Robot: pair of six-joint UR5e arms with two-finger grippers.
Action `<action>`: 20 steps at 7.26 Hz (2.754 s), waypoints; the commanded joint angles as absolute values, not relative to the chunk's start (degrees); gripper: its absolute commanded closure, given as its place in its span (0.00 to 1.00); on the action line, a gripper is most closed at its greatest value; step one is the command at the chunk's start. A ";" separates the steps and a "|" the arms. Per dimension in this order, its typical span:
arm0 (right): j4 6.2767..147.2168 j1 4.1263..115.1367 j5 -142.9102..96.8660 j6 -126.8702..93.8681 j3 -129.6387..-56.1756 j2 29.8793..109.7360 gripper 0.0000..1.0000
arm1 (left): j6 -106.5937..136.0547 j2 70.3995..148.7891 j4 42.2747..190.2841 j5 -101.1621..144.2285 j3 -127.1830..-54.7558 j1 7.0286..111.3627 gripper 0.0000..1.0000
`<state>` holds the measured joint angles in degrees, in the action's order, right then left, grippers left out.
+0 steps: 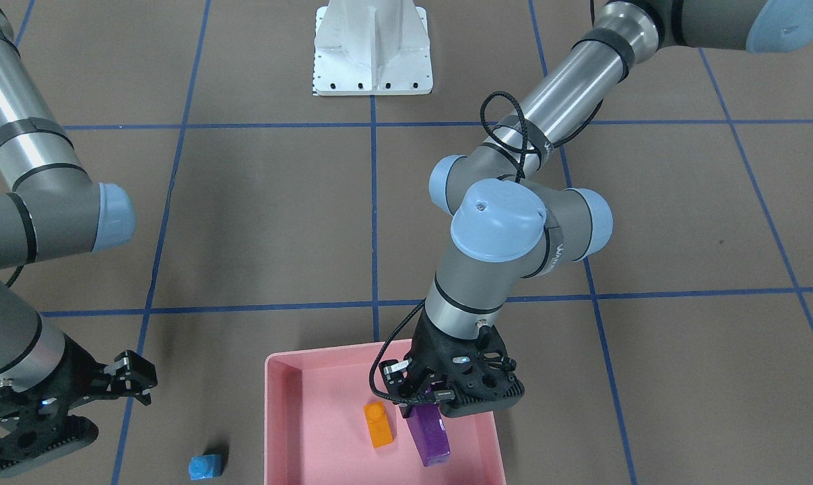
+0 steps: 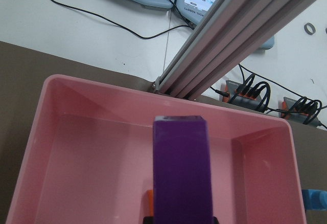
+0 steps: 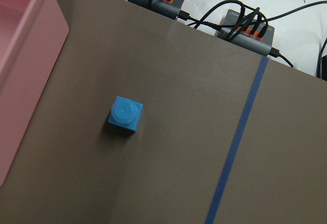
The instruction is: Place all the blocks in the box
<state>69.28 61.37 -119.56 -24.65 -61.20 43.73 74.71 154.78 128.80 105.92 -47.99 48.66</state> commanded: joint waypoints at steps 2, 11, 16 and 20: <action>57.06 57.14 -112.79 -37.95 -44.18 34.14 0.01 | 74.71 154.78 128.67 104.33 -46.41 47.73 0.77; 47.55 54.05 -106.26 -39.29 -29.01 29.97 0.15 | 73.83 154.86 128.50 101.34 -47.19 46.49 0.00; 47.55 53.18 -106.26 -39.29 -27.87 28.48 0.38 | 73.65 154.86 128.41 101.34 -48.25 46.67 0.00; 47.20 53.09 -105.56 -39.29 -26.81 28.30 0.77 | 73.65 154.86 128.41 101.42 -48.78 46.67 0.00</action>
